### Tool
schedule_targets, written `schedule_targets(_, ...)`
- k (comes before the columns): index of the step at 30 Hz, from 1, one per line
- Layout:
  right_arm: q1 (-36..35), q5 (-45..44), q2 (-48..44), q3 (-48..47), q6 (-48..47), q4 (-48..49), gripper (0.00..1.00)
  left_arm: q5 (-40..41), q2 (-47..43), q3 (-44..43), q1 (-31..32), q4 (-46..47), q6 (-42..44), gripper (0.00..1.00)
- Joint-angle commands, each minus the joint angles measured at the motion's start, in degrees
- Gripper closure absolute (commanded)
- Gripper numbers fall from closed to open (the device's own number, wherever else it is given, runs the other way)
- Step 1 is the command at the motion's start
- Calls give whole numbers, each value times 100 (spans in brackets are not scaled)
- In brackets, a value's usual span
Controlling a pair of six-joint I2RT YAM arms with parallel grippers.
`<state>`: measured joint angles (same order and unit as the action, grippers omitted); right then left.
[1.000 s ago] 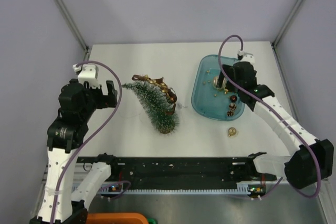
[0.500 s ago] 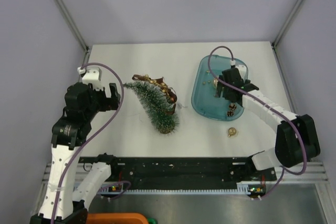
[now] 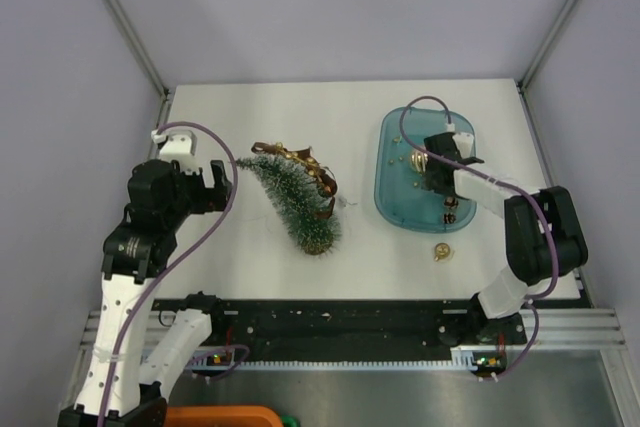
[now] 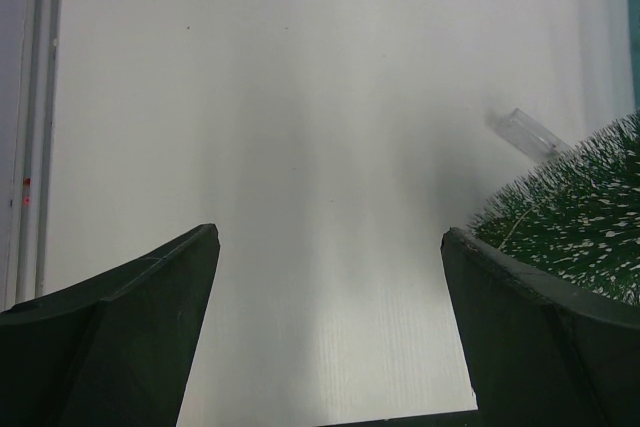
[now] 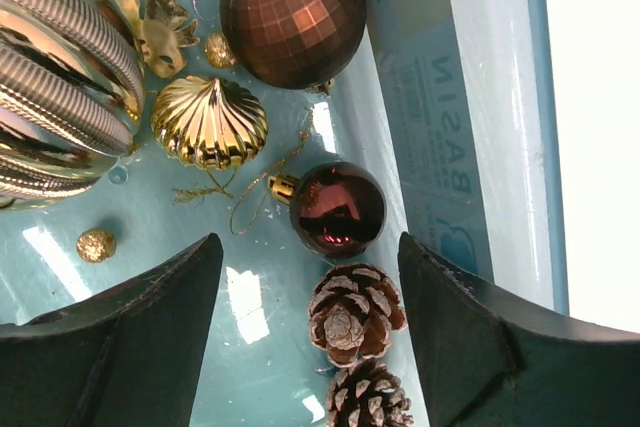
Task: Decorate the small christmas tree
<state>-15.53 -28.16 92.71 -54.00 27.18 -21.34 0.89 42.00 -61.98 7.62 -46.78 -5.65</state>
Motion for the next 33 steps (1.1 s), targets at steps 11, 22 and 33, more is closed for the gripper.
schedule_targets(11,41,-154,397,-225,-28,491,48,17,-165,142,-15,372,-6,1)
schedule_targets(22,41,3,406,-217,-143,727,50,-62,-166,168,-15,398,-77,1)
schedule_targets(33,-29,759,-103,-6,-178,1027,76,-62,-192,177,-23,372,-103,1)
